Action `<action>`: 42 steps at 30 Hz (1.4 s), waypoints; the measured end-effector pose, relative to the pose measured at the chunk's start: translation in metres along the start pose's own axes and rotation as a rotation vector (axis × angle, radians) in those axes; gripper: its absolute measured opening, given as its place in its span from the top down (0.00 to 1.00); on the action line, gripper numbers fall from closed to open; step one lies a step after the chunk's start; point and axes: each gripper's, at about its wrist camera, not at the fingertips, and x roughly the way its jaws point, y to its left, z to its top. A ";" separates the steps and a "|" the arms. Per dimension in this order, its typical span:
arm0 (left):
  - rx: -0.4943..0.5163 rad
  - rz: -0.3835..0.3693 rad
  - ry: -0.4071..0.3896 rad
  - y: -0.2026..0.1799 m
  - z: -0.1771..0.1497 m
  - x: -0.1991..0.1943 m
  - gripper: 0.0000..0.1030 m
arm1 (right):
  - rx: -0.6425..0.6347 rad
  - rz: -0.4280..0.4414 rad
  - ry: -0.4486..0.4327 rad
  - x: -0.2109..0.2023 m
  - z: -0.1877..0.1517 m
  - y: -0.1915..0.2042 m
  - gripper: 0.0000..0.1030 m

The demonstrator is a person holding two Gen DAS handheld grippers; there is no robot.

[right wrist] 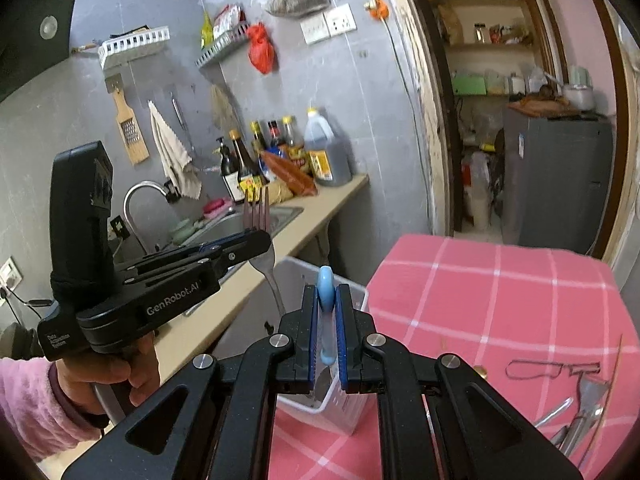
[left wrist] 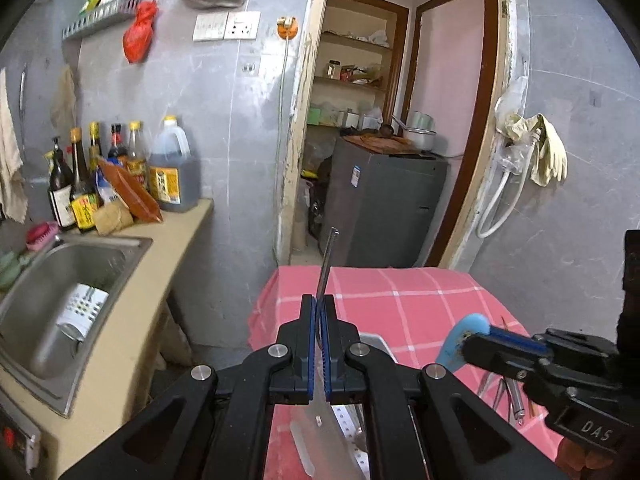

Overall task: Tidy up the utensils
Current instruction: 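Open the right tool to drop the blue utensil in the holder while the left tool drops the fork, then move both open tools back to the utensil pile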

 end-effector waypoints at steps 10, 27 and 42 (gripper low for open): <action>-0.031 -0.069 0.061 0.003 -0.012 0.005 0.95 | 0.019 0.008 0.062 0.010 -0.016 -0.001 0.92; -0.126 -0.172 0.086 0.008 -0.023 -0.009 0.71 | 0.063 -0.052 0.017 -0.023 -0.018 -0.012 0.90; -0.029 -0.107 -0.052 -0.061 -0.018 -0.047 0.08 | 0.106 -0.333 -0.211 -0.139 -0.024 -0.056 0.20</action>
